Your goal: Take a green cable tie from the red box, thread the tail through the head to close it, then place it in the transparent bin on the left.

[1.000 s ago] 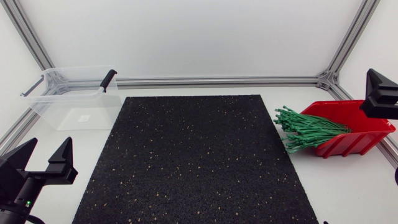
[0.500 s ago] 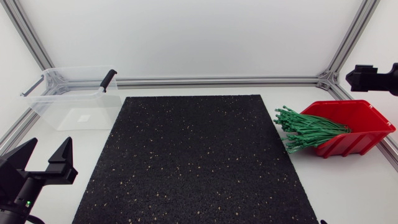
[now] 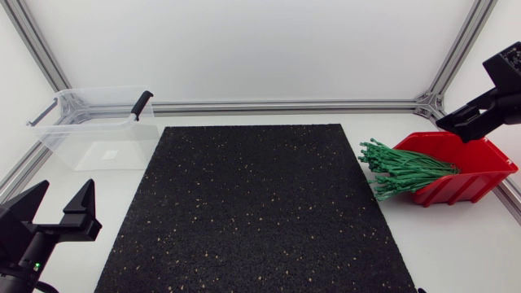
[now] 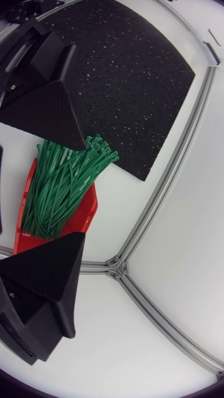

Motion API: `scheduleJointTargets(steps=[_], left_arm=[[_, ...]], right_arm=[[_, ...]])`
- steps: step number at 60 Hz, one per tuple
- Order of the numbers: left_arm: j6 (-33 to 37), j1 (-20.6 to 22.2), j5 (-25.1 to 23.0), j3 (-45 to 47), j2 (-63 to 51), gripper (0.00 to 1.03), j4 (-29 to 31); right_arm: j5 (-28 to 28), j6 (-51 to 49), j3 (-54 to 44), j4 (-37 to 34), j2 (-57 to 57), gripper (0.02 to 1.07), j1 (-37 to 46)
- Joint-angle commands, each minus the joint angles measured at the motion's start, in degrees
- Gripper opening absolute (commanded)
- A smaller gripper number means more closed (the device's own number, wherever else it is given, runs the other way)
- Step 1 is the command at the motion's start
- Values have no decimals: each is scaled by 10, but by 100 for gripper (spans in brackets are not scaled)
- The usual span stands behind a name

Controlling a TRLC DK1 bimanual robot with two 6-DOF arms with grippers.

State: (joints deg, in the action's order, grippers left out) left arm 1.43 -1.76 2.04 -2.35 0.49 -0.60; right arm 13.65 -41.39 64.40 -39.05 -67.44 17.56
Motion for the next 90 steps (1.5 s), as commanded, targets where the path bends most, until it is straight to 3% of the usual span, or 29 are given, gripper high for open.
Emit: scheduleJointTargets(steps=[1, 15, 38, 46, 56, 79, 82, 88, 90], left_arm=[[-13, -2, 4, 23, 3, 99, 5], [-13, -1, 4, 23, 3, 99, 6], [-12, 1, 4, 23, 3, 99, 7], [-12, 1, 4, 23, 3, 99, 8], [-12, 0, 4, 23, 3, 99, 9], [-12, 4, 4, 23, 3, 99, 10], [-12, 4, 4, 23, 3, 99, 10], [-12, 4, 4, 23, 3, 99, 10], [-12, 4, 4, 23, 3, 99, 10]], right_arm=[[-1, -116, -9, -5, 5, 97, 5], [-2, -302, -60, -28, -7, 103, 15], [2, -465, -114, -133, 12, 97, 2], [-29, -490, -154, -120, 15, 97, -14], [-52, -496, -193, -82, 12, 87, -28], [-70, -495, -222, 6, -19, 86, -31], [-70, -497, -220, 6, -24, 79, -31], [-69, -499, -221, 6, -32, 78, -31], [-69, -502, -222, 6, -35, 73, -31]])
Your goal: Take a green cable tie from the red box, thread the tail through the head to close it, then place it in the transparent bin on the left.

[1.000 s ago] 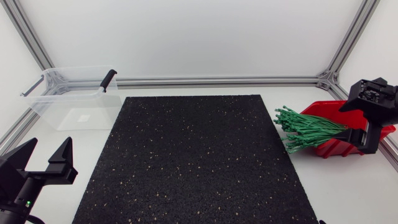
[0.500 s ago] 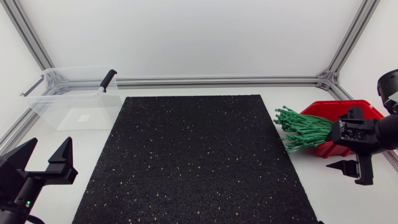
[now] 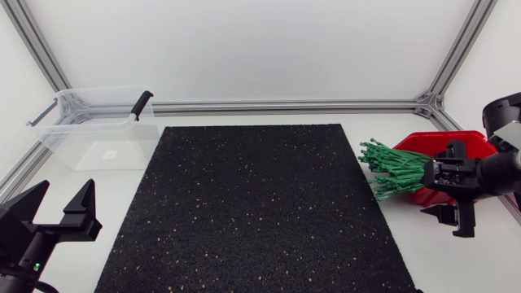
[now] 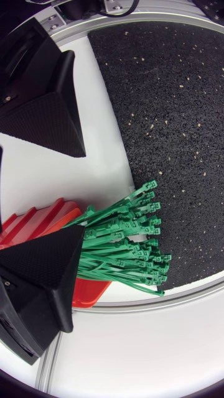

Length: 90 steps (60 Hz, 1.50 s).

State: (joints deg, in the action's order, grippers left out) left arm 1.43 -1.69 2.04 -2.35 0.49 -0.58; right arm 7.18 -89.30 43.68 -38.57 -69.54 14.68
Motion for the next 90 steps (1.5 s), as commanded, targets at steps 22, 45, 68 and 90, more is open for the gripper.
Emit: scheduleJointTargets(steps=[22, 45, 68, 90], left_arm=[[-12, 3, 4, 23, 3, 99, 9], [-12, 5, 1, 23, 2, 99, 10], [-12, 5, 1, 23, 2, 99, 10], [-12, 5, 1, 23, 2, 99, 10]], right_arm=[[-6, -25, -8, 36, -53, 61, -4], [-10, -33, 7, 49, -72, 61, 1], [-15, -40, 17, 64, -79, 49, 2], [-18, -40, 17, 72, -95, 49, 1]])
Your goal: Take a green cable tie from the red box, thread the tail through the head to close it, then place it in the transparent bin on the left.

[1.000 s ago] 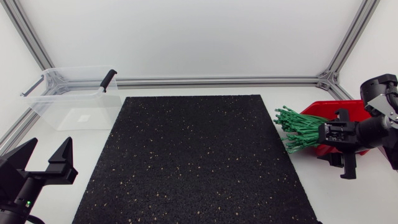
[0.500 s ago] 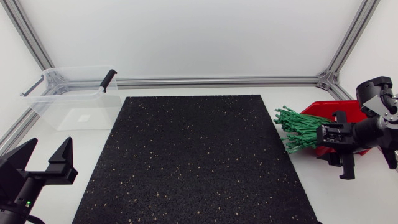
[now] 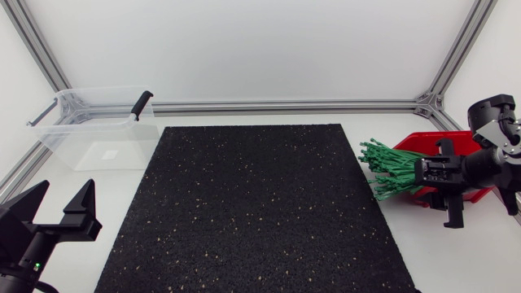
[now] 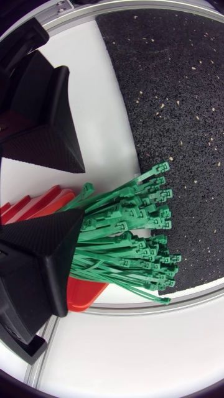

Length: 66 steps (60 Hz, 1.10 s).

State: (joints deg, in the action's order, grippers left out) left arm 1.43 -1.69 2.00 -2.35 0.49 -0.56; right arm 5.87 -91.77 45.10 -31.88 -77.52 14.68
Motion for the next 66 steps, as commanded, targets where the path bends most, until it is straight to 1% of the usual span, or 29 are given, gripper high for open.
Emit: scheduleJointTargets(steps=[1, 19, 25, 28, 42, 44, 48, 66], left_arm=[[-12, 5, 1, 23, 2, 99, 10], [-12, 5, 1, 23, 2, 99, 10], [-12, 5, 1, 23, 2, 99, 10], [-12, 5, 1, 23, 2, 99, 10], [-13, 5, 1, 23, 2, 99, 10], [-12, 4, 1, 23, 2, 99, 10], [-12, 4, 1, 23, 2, 99, 10], [-13, 4, 1, 23, 2, 99, 10]], right_arm=[[-5, -16, 2, 5, -16, 49, 1], [-5, -22, -14, 18, -16, 48, 4], [-5, -27, -19, 19, -14, 31, 5], [-5, -29, -20, 18, -11, 26, 5], [-5, -32, -27, 21, -10, 25, 9], [-4, -32, -27, 21, -10, 21, 9], [-4, -32, -27, 20, -10, 19, 9], [3, -38, -27, 15, 7, 18, 9]])
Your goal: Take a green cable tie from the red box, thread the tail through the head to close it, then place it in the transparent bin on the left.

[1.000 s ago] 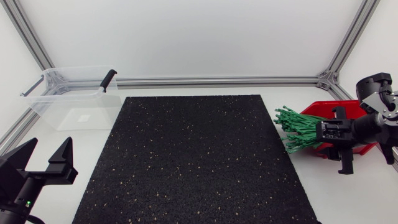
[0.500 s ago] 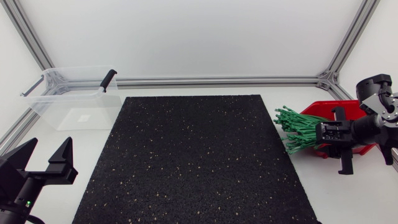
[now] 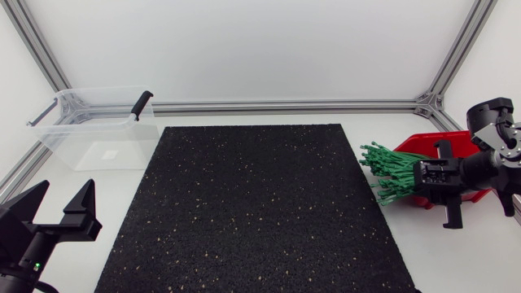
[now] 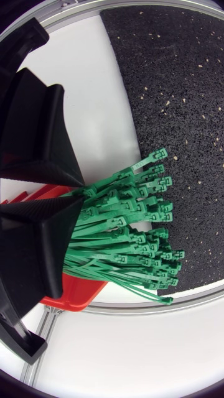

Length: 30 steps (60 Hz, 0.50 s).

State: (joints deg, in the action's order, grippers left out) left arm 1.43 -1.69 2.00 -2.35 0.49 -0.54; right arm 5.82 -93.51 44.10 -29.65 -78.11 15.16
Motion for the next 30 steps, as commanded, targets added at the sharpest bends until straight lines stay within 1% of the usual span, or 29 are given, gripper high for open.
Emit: scheduleJointTargets(steps=[1, 13, 21, 30], left_arm=[[-12, 4, 1, 23, 2, 99, 10], [-12, 4, 1, 23, 2, 99, 10], [-13, 4, 1, 23, 3, 99, 10], [-12, 4, 1, 23, 3, 99, 10]], right_arm=[[3, -21, -16, -9, 16, 18, 4], [17, -21, -8, -35, 38, 18, 4], [23, -21, -9, -36, 45, 18, 4], [42, -17, 5, -51, 52, 18, 4]])
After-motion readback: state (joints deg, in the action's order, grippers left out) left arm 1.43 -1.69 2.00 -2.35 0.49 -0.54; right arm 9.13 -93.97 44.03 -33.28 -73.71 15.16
